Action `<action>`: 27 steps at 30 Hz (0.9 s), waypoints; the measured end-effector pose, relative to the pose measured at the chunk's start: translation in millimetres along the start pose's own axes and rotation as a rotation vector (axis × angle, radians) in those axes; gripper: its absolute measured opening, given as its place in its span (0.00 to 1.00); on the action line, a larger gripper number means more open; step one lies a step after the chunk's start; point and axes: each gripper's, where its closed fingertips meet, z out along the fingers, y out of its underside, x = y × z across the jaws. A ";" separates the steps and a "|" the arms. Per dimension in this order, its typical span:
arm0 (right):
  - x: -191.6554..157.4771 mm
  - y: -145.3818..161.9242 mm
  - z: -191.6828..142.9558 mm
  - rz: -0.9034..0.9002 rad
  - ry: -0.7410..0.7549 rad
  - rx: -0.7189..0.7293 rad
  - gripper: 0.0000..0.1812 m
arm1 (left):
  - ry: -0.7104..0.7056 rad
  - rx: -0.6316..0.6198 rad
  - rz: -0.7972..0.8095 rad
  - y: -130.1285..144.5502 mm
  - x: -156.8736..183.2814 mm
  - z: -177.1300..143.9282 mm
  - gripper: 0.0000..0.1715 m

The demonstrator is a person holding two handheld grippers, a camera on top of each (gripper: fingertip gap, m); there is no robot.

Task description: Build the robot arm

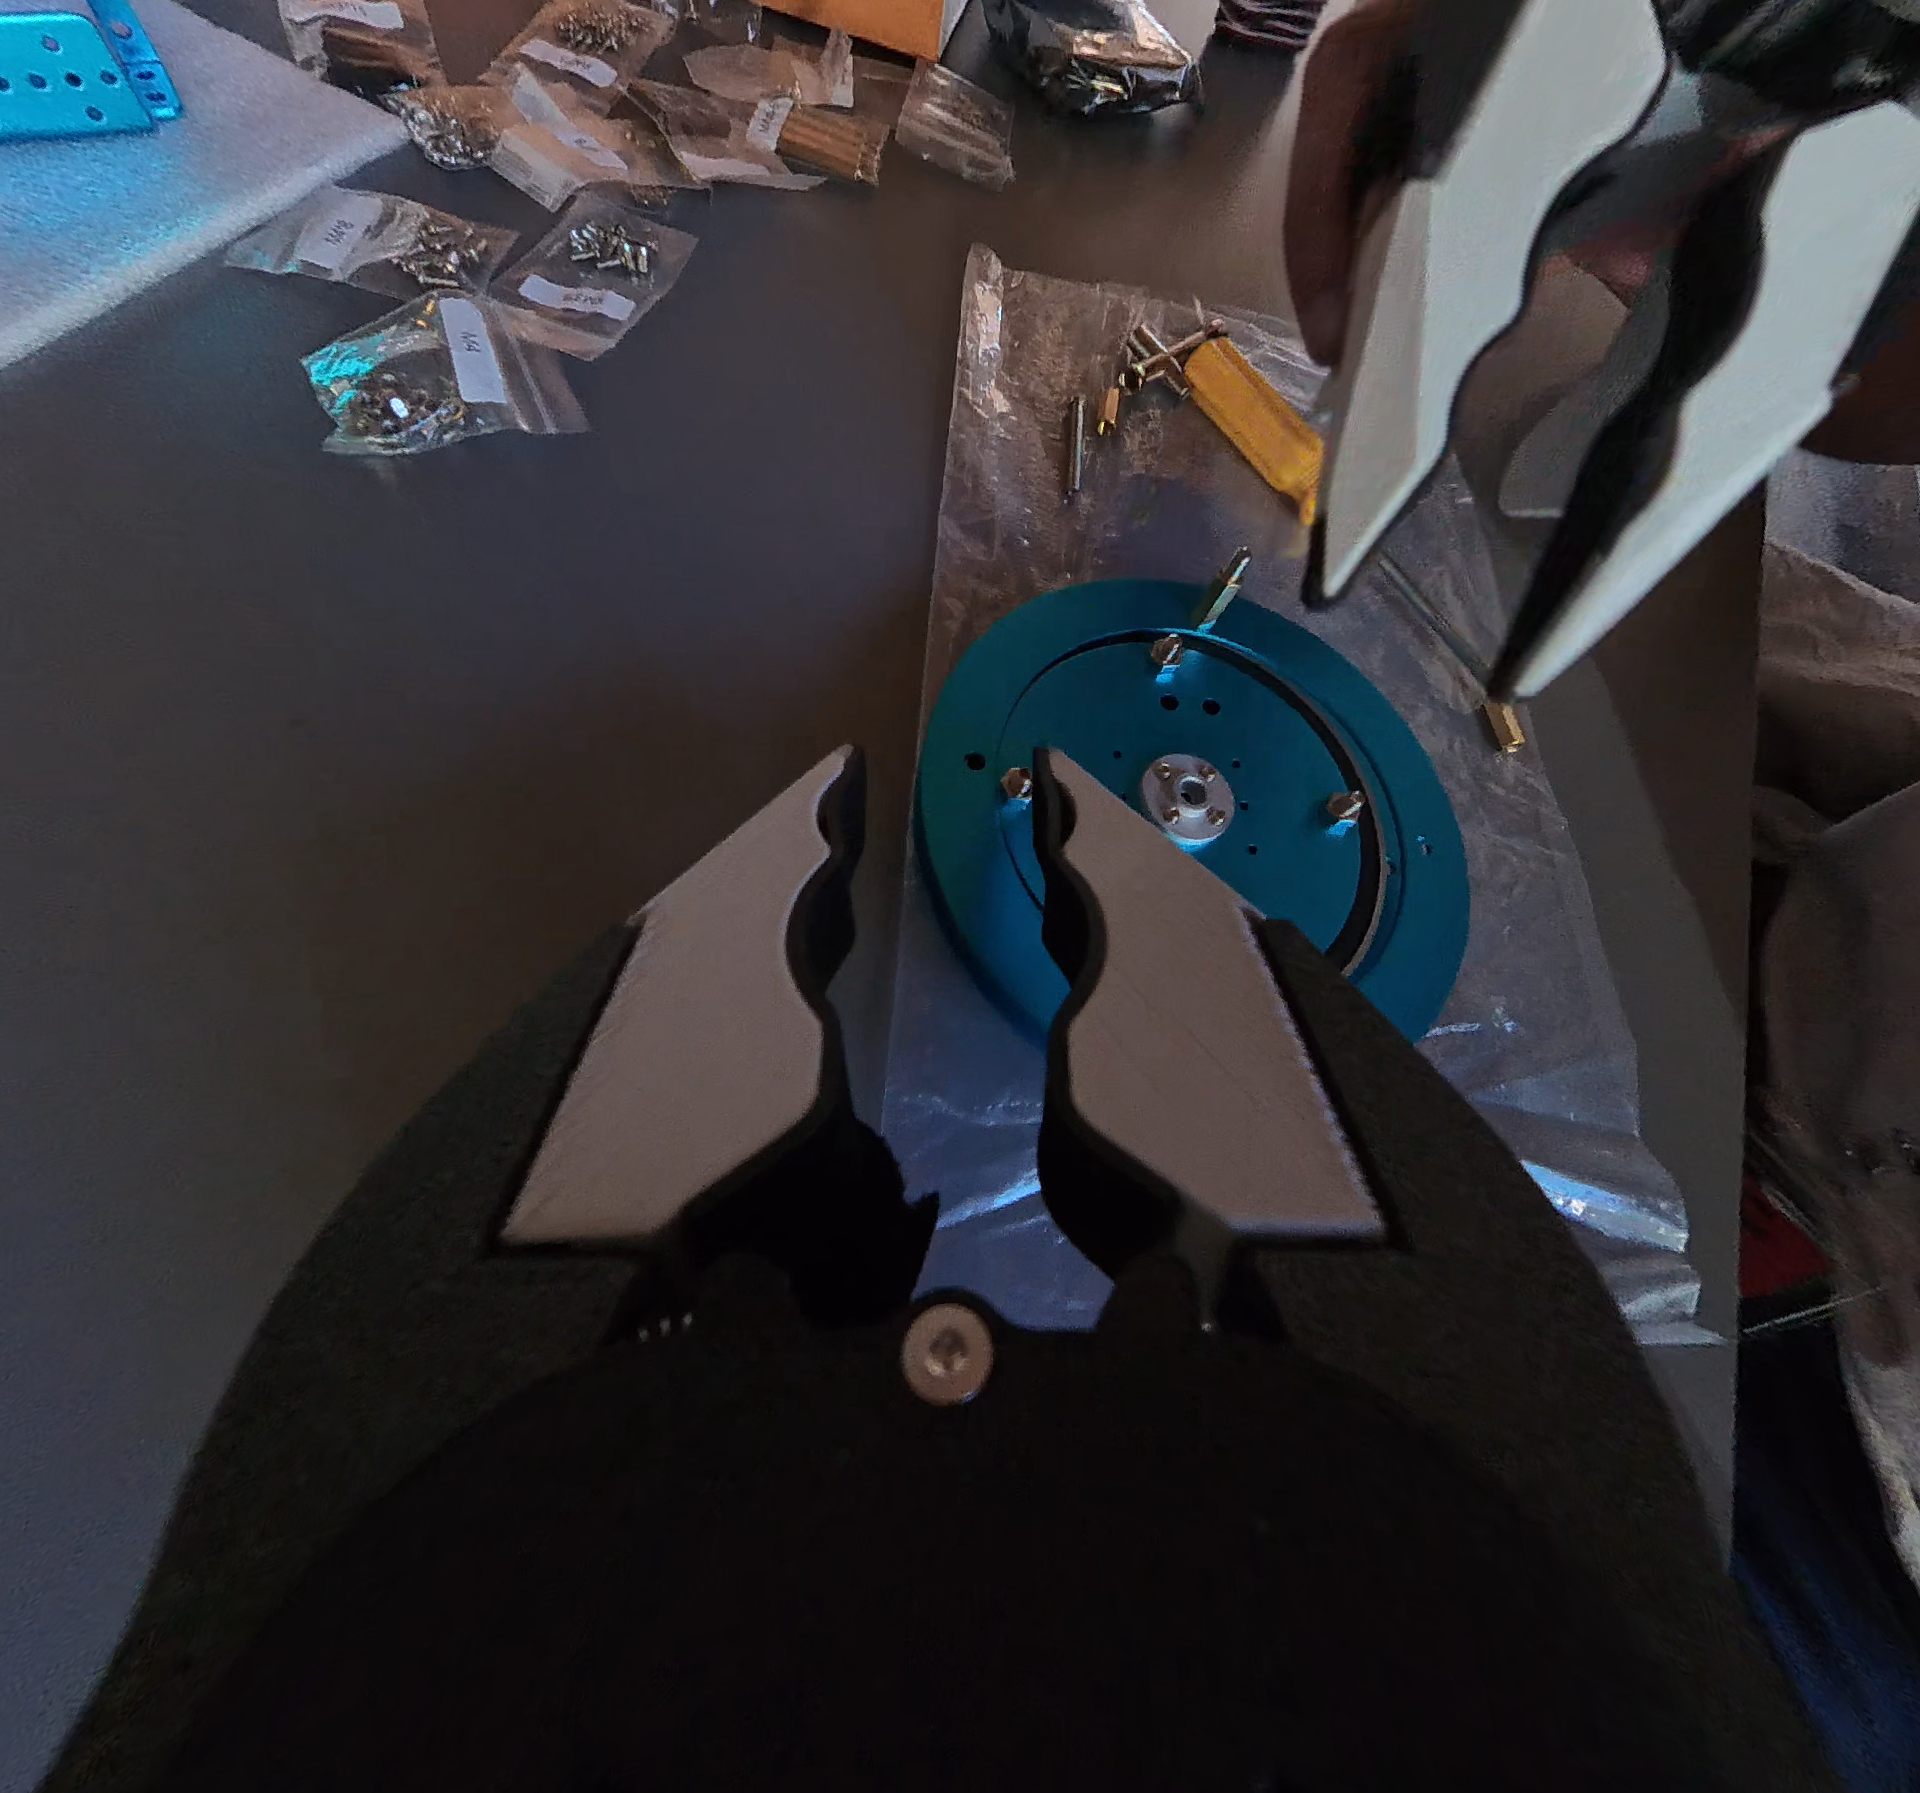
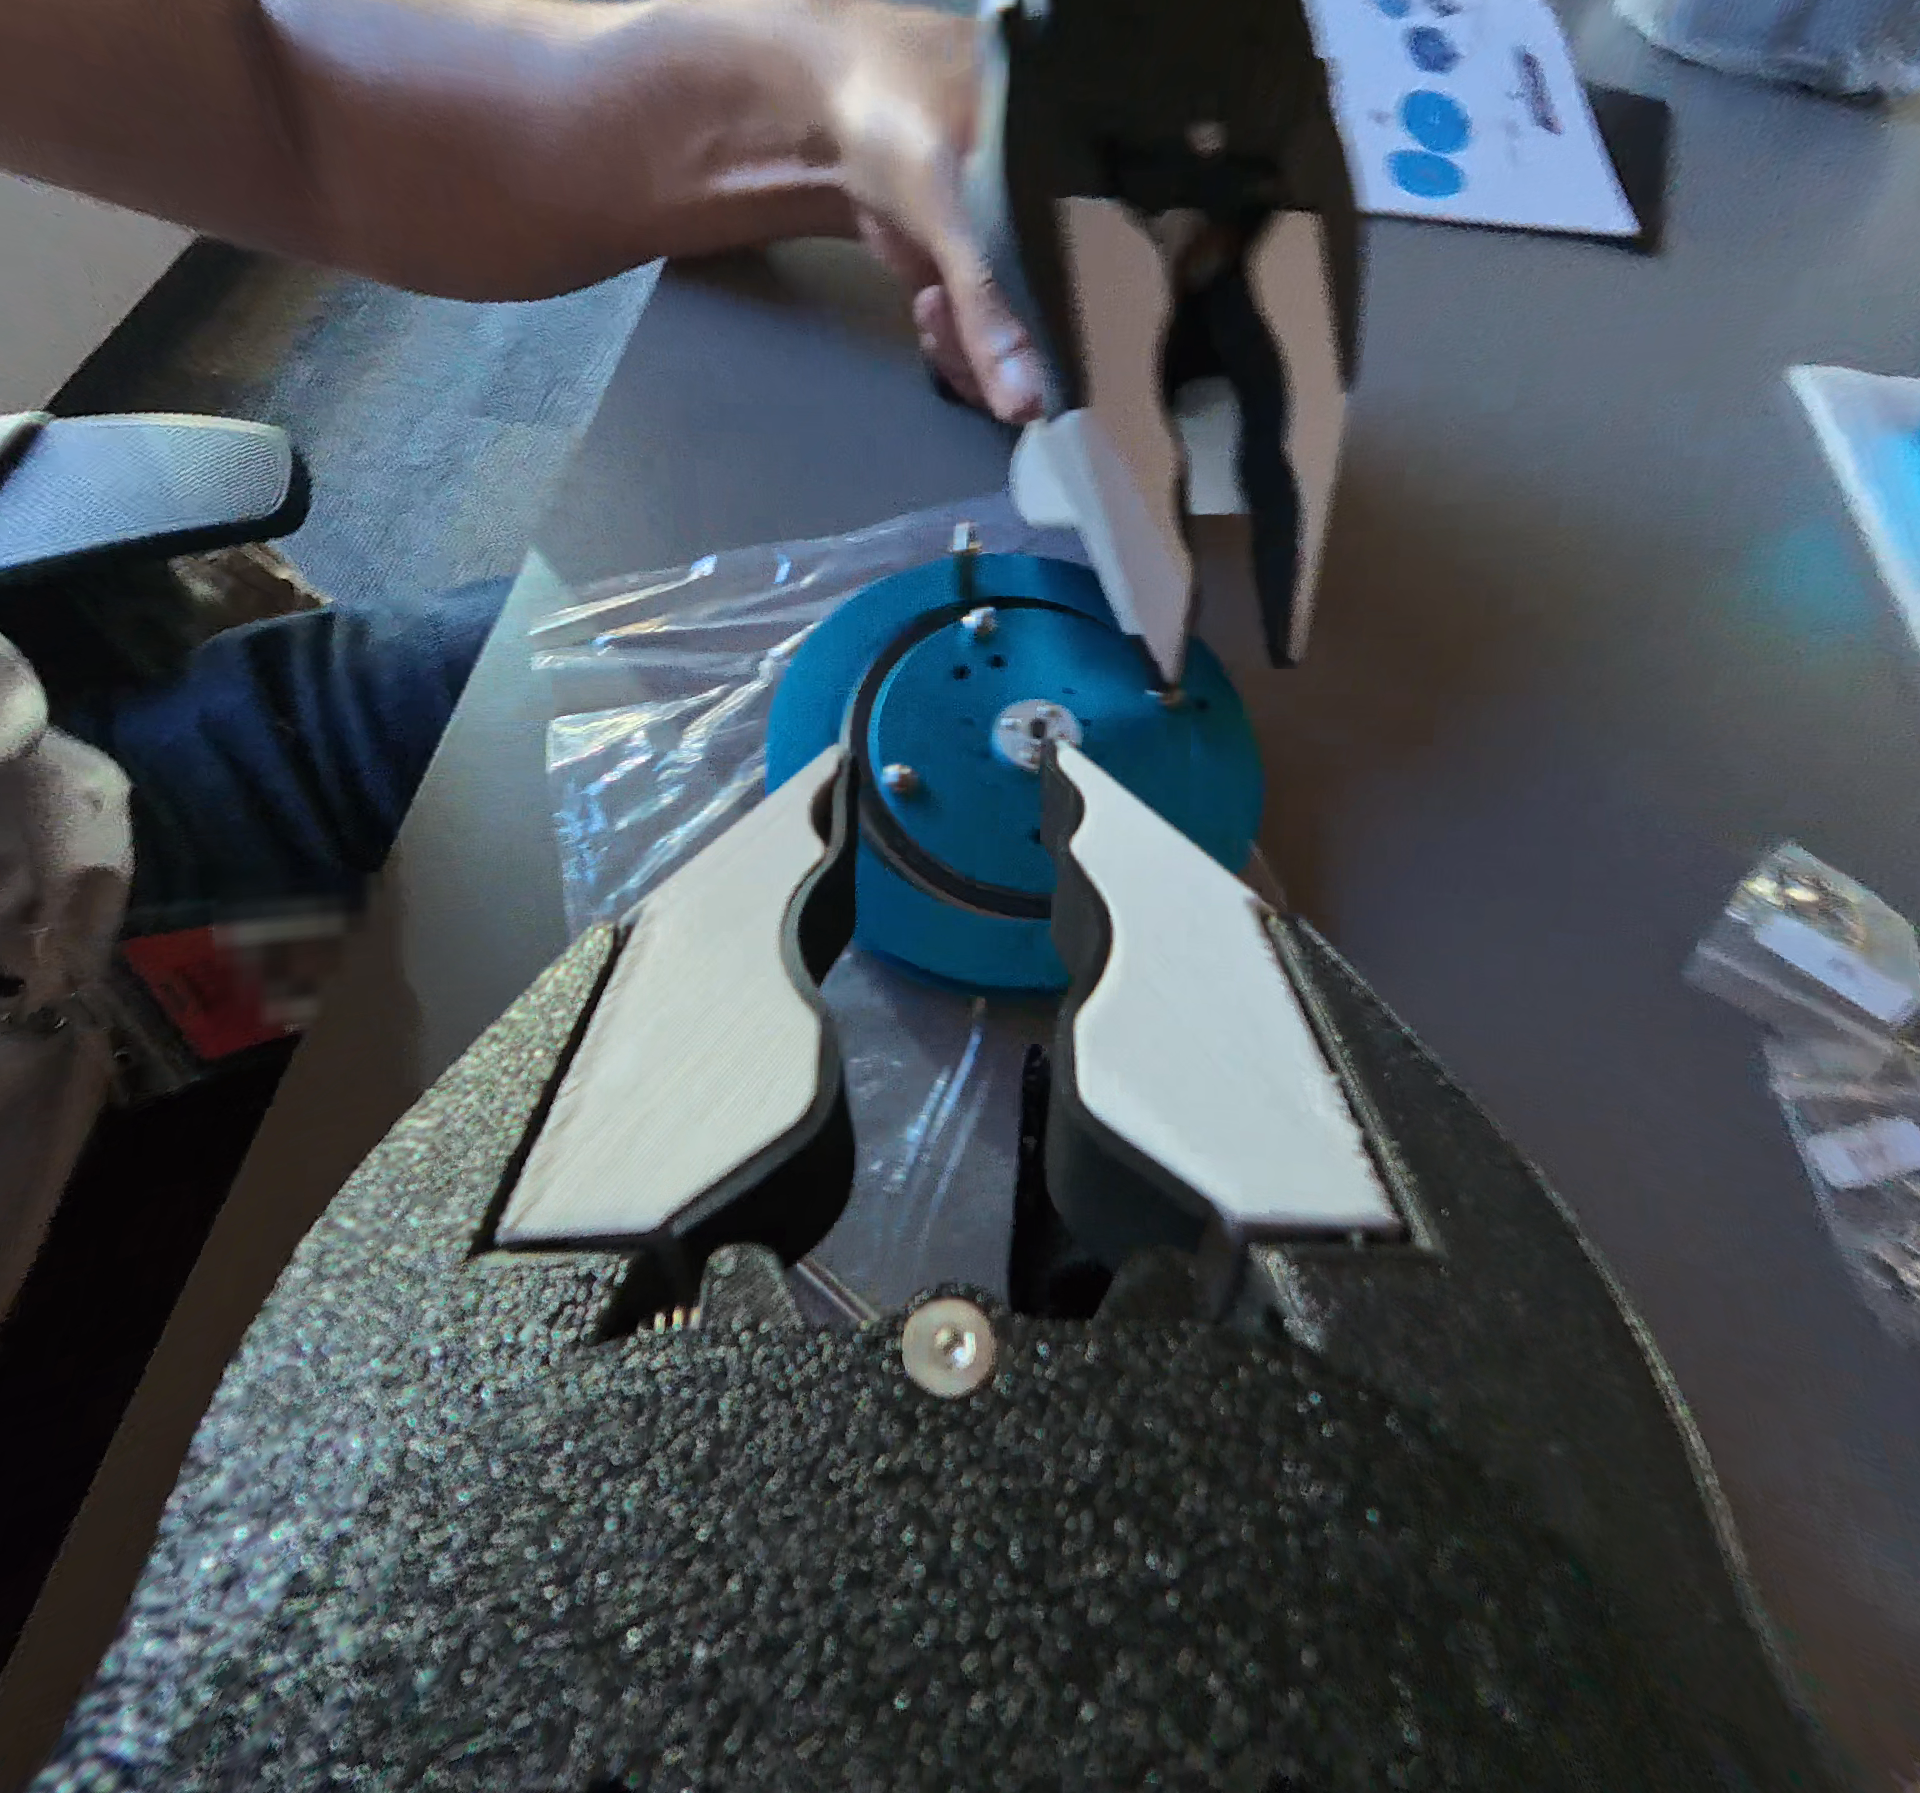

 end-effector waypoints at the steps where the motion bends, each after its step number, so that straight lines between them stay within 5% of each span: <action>1: -6.5 4.0 5.1 -0.017 -0.020 -0.026 0.20 | 0.004 -0.010 -0.007 1.2 -0.2 1.5 0.19; 10: -22.5 22.5 26.9 -0.080 -0.133 -0.084 0.24 | 0.074 -0.045 -0.058 5.3 3.7 6.5 0.20; 27: -27.4 22.7 33.2 -0.285 -0.034 -0.076 0.19 | 0.102 -0.047 -0.036 5.9 9.9 6.6 0.15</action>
